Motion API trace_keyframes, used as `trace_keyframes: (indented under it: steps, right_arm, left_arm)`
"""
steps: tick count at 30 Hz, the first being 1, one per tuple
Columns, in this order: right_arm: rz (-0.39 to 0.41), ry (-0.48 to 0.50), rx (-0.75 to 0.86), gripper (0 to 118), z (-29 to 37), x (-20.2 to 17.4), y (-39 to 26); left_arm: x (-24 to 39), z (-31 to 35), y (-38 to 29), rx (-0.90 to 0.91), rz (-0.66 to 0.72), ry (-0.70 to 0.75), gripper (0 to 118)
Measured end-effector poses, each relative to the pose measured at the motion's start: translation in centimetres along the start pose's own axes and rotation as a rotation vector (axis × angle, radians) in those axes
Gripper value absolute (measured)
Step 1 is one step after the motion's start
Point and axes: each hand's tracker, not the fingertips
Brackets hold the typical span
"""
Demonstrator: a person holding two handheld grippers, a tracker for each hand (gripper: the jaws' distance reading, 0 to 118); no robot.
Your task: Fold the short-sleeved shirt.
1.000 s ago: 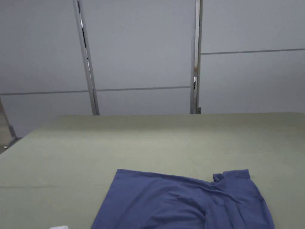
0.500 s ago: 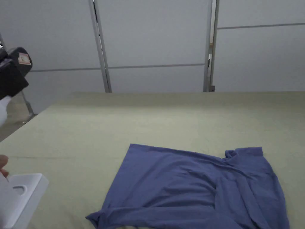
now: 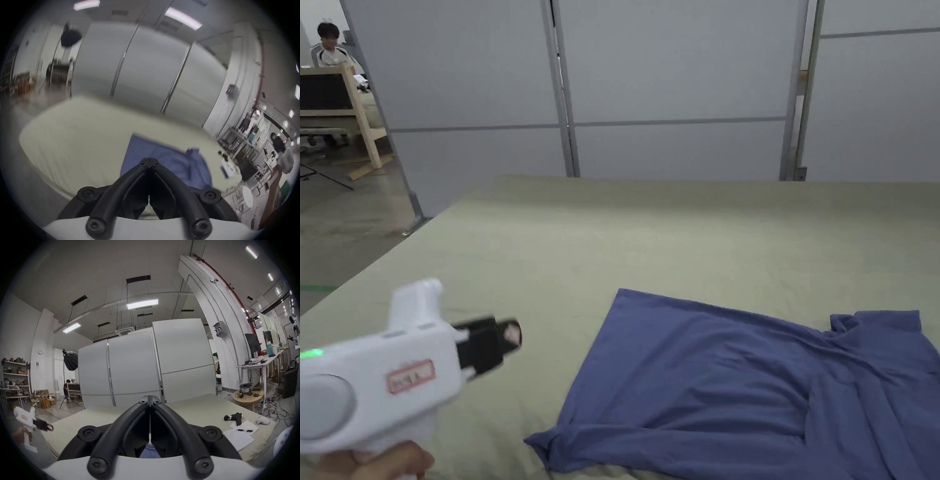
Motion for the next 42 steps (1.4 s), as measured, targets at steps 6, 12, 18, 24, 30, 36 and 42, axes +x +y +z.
trace_keyframes:
  steps: [6, 12, 18, 24, 30, 36, 42]
  right_arm:
    - [-0.012, -0.007, -0.078, 3, -2.1, 0.8, -1.5]
    - [0.034, -0.021, -0.183, 3, -3.4, 0.8, -3.8]
    - [0.040, -0.034, -0.284, 3, -3.3, 1.4, -6.4]
    - [0.040, -0.037, -0.335, 3, -2.4, 2.1, -7.7]
    - [0.036, -0.032, -0.386, 3, -2.6, 3.1, -9.2]
    - [0.154, 0.027, -0.633, 9, -4.7, 4.5, -16.6]
    - [0.253, 0.141, -0.836, 116, -5.8, 4.6, -23.6]
  left_arm:
    - [-2.9, -10.5, -7.7, -0.346, 0.006, 0.176, 118]
    - [-1.4, -13.7, -7.9, -0.381, -0.068, 0.156, 110]
    - [-3.4, -15.2, -8.0, -0.339, -0.048, 0.127, 12]
    - [-2.7, -14.3, -8.4, -0.353, -0.032, 0.131, 8]
    - [-0.9, -10.4, -6.6, -0.214, 0.015, 0.011, 8]
    - [1.9, -8.2, -3.7, -0.097, -0.040, -0.092, 8]
    - [2.3, -8.9, -2.9, -0.096, -0.024, -0.122, 7]
